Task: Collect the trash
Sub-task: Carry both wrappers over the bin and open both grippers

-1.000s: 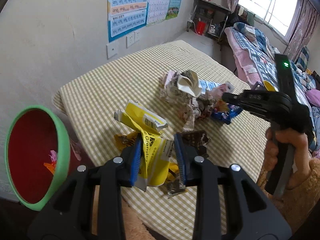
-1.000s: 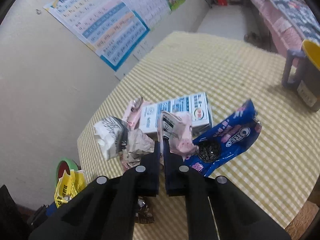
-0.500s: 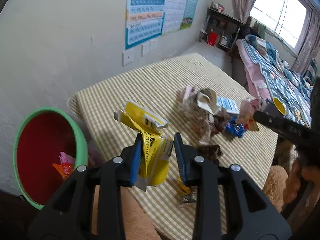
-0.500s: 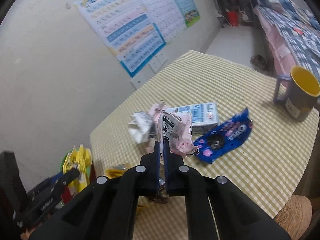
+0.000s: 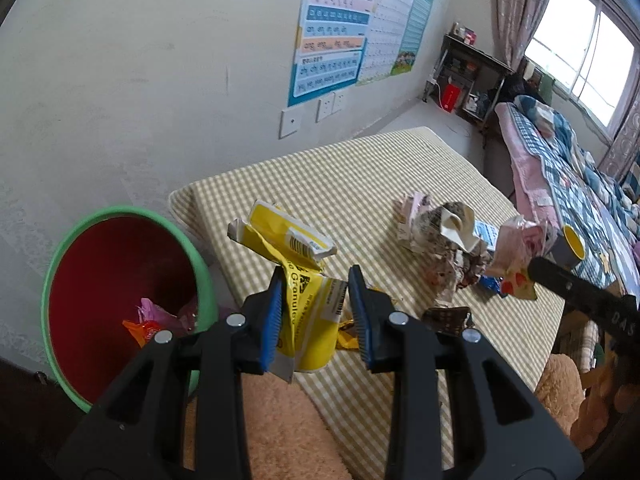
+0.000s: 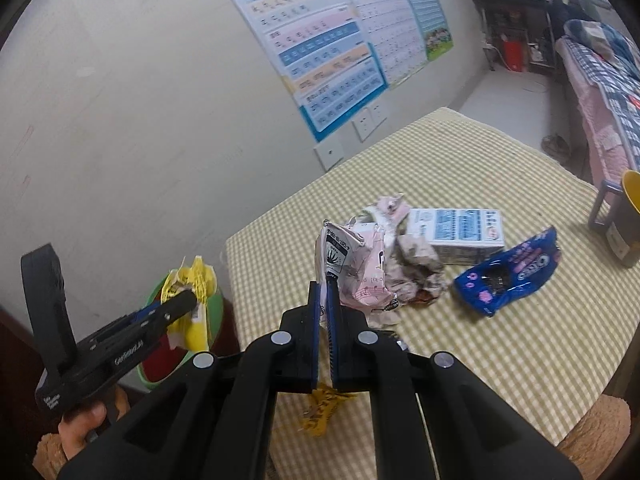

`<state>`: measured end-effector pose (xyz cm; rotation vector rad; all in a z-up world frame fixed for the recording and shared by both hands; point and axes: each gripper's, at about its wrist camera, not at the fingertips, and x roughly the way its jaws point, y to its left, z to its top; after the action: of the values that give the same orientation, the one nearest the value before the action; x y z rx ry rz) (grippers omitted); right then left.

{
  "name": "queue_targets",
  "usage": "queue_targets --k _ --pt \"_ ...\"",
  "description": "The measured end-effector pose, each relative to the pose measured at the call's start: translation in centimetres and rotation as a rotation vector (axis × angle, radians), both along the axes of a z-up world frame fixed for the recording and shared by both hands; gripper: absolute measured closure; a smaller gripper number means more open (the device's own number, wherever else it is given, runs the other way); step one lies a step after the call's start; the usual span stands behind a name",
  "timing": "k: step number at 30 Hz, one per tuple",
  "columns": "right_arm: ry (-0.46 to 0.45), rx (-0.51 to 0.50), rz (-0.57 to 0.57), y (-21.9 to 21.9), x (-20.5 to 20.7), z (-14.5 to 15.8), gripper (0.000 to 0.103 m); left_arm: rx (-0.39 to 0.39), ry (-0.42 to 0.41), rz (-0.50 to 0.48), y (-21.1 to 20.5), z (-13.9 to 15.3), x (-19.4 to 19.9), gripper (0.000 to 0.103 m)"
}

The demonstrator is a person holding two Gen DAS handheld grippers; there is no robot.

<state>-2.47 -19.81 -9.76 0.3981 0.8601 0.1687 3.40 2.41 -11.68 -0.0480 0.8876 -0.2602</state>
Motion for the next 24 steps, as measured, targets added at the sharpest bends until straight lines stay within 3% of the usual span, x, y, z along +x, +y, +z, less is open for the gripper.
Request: queue_targets --k 24 --pt "0.014 -0.034 0.17 7.0 1.3 0.1 0.099 -0.019 -0.018 0.162 7.1 0.6 0.3 0.072"
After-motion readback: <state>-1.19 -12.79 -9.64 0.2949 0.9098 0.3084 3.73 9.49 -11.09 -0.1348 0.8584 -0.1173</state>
